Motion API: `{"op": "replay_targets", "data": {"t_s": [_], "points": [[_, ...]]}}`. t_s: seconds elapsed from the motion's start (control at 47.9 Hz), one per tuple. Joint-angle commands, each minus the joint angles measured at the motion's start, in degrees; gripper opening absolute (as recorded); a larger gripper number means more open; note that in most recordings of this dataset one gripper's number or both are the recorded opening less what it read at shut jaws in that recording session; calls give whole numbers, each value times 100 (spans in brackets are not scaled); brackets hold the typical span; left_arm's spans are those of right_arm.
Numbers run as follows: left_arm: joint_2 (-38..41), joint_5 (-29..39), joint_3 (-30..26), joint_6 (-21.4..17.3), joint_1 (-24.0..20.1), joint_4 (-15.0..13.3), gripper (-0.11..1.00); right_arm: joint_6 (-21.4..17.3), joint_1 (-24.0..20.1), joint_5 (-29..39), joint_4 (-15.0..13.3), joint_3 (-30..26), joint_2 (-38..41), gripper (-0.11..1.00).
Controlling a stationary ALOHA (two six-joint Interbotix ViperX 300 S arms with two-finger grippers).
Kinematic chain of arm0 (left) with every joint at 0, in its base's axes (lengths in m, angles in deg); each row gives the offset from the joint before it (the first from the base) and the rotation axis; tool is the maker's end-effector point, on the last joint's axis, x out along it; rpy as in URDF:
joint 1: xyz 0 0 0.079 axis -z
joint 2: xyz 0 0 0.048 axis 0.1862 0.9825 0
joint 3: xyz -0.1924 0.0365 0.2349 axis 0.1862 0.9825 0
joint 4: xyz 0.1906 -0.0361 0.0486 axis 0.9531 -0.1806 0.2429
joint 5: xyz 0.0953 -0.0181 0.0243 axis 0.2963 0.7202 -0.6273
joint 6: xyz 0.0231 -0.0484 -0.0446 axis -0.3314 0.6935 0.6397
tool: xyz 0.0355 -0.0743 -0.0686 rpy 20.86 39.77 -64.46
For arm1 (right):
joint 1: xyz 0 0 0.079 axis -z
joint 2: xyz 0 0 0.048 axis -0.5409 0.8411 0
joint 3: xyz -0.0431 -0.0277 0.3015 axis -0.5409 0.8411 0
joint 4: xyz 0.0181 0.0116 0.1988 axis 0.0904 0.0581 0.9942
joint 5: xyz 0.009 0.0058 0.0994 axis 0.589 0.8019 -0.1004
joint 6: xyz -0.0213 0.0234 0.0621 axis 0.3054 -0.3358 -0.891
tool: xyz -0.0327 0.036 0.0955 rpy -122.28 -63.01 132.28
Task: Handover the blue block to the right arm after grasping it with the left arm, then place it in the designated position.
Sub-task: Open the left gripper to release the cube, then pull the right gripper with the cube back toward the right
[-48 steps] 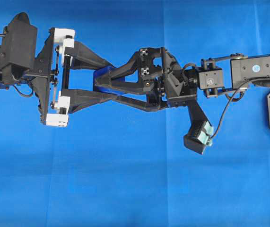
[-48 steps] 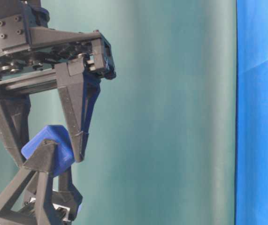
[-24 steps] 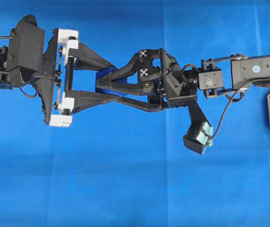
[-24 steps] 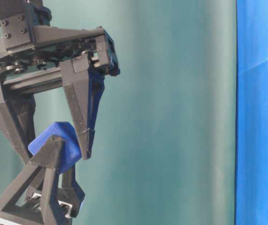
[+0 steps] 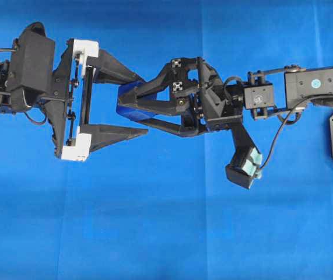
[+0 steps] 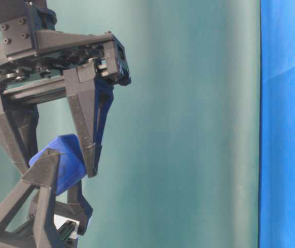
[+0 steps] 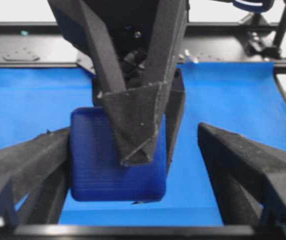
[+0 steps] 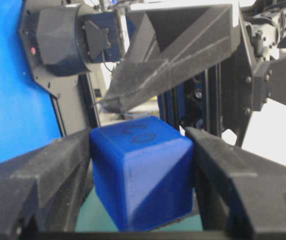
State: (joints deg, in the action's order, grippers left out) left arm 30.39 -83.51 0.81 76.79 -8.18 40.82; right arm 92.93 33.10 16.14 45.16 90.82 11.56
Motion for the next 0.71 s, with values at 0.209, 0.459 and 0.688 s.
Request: {"op": "replay_targets", "data": {"t_s": [0.209, 0.459, 0.688], "points": [[-281, -62, 97, 35, 44, 9, 93, -18, -18, -9, 26, 369, -562, 45], [-677, -44, 431, 26, 0, 9, 93, -18, -70, 132, 26, 967, -1310, 43], [-1090, 0, 738, 35, 0, 9, 93, -18, -202, 536, 26, 1336, -1925, 38]]}}
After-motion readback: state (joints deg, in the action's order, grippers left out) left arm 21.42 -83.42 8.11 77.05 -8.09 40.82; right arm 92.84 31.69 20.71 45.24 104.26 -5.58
